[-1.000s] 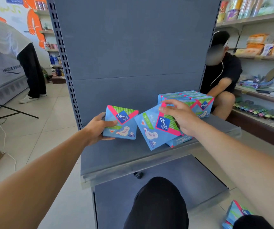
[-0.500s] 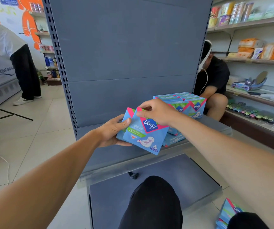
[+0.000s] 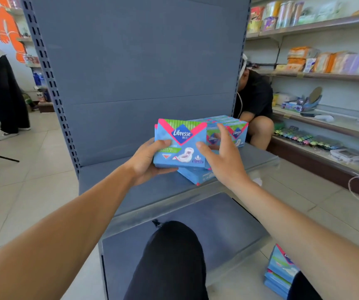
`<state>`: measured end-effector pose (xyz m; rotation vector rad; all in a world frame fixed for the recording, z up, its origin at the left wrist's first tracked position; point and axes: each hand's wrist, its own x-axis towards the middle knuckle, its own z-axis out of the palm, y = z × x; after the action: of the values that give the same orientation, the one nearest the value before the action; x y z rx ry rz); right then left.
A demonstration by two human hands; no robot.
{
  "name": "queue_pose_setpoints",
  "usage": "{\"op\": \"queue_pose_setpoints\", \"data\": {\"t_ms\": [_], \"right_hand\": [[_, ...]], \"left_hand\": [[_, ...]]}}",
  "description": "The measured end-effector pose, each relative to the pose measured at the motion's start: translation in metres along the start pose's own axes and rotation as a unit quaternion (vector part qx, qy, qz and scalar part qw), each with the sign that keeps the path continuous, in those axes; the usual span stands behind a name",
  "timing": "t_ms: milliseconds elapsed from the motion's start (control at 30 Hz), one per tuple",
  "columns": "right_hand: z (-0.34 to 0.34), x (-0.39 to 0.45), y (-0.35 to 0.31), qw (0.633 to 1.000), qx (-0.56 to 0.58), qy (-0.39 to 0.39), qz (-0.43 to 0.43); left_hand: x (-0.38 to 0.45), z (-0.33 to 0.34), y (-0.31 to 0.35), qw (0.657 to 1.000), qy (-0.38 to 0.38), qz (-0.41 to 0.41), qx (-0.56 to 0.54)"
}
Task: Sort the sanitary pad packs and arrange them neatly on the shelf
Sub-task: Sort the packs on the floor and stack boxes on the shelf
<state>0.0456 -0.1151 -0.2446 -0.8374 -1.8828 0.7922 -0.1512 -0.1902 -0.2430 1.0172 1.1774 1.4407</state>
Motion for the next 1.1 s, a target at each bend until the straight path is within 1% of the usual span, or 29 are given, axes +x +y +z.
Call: {"op": "queue_pose_setpoints", "data": {"t_ms": [133,233,300,367,433,500,567,667,767,833,933,1000,1100], "right_hand": [[-0.040,-0.029,0.011,1.000,-0.024,0.010,-0.008],[-0.080,-0.044,0.019,0.997,-0.032,0.066,0.015],[-0.107,-0.057,0.029,0.993,-0.052,0.101,0.043],[-0.130,-0.073,0.045,0.984,-0.079,0.138,0.079],[-0.143,-0.093,0.068,0.973,-0.114,0.162,0.116],[-0.149,-0.118,0.100,0.959,-0.151,0.177,0.162],[-0.148,-0.146,0.133,0.945,-0.175,0.172,0.215],[-0.134,-0.194,0.180,0.925,-0.199,0.139,0.294],[-0.111,-0.240,0.223,0.915,-0.185,0.105,0.342],[-0.093,-0.268,0.251,0.906,-0.172,0.082,0.378],[-0.071,-0.300,0.294,0.895,-0.145,0.041,0.419],[-0.060,-0.315,0.325,0.884,-0.129,0.021,0.450],[-0.053,-0.317,0.350,0.865,-0.124,0.015,0.487]], "left_hand": [[0.013,0.055,-0.009,0.999,-0.032,-0.009,-0.011],[0.024,0.111,-0.021,0.997,-0.074,-0.010,-0.010],[0.032,0.148,-0.031,0.997,-0.079,0.002,0.002],[0.039,0.186,-0.046,0.995,-0.080,0.020,0.049],[0.044,0.216,-0.070,0.986,-0.095,0.044,0.131],[0.048,0.241,-0.105,0.972,-0.110,0.038,0.203],[0.051,0.258,-0.153,0.961,-0.118,-0.003,0.250],[0.043,0.267,-0.228,0.938,-0.134,-0.071,0.312],[0.029,0.263,-0.295,0.916,-0.165,-0.142,0.338],[0.020,0.256,-0.342,0.899,-0.160,-0.200,0.355],[0.009,0.244,-0.402,0.881,-0.142,-0.284,0.351],[0.009,0.240,-0.434,0.870,-0.142,-0.311,0.356],[0.016,0.241,-0.463,0.859,-0.120,-0.320,0.381]]}}
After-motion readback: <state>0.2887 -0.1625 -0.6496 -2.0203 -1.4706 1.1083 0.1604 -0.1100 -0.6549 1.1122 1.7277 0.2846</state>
